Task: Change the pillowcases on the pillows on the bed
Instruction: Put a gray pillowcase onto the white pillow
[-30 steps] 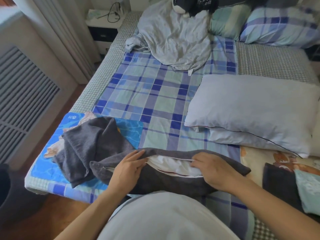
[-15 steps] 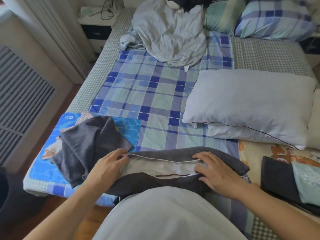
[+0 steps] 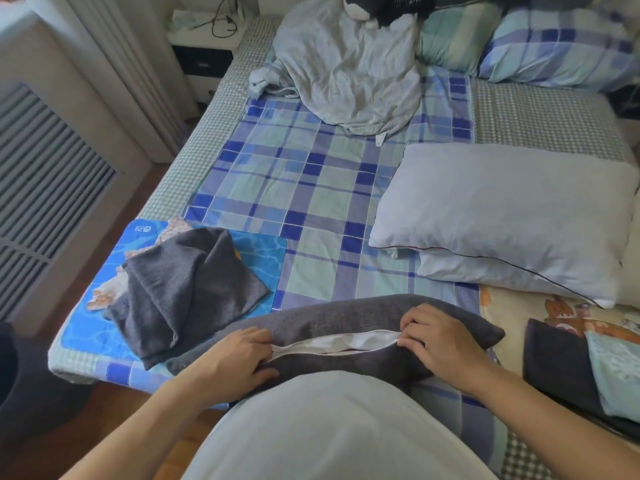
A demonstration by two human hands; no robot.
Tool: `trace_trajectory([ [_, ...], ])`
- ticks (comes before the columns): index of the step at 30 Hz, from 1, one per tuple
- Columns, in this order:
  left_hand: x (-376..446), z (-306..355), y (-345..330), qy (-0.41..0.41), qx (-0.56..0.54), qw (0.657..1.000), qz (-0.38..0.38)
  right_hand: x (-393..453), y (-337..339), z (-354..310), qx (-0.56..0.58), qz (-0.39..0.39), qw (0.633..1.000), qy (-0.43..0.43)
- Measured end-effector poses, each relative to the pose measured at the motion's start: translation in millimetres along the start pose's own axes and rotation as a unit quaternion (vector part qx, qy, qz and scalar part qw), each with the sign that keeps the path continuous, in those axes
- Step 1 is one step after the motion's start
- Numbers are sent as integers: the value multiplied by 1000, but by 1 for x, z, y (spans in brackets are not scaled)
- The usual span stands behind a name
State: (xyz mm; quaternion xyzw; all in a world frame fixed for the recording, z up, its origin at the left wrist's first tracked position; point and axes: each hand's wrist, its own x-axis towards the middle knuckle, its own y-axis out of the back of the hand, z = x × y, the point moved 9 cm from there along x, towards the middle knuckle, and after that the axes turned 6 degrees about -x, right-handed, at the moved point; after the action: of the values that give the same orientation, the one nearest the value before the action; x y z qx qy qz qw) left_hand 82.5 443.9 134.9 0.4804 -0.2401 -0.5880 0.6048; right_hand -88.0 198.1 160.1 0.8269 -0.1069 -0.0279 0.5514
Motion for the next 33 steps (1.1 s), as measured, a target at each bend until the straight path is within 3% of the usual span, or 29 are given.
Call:
trace_trajectory([
  [7,-11,13,20,-73,30,990,115,-13,-2,5,-78,-47,994,68],
  [10,-13,10,25,-50,49,982,178,-18,-8,7,-87,-86,990,70],
  [14,-17,3,37,44,41,958,280,-13,11,31,-56,-16,996,-65],
  [17,-14,2,37,90,35,951,295,-5,11,45,-65,-59,987,-135],
  [22,-17,-2,39,109,40,945,305,7,11,40,-119,-104,985,-69],
  [25,-18,-12,47,121,46,938,321,5,22,37,-120,-52,991,-7],
  [30,-17,-7,60,111,42,927,357,-10,40,19,-80,124,986,72],
  [33,-19,-13,63,124,41,925,357,-9,29,10,-53,95,992,65],
])
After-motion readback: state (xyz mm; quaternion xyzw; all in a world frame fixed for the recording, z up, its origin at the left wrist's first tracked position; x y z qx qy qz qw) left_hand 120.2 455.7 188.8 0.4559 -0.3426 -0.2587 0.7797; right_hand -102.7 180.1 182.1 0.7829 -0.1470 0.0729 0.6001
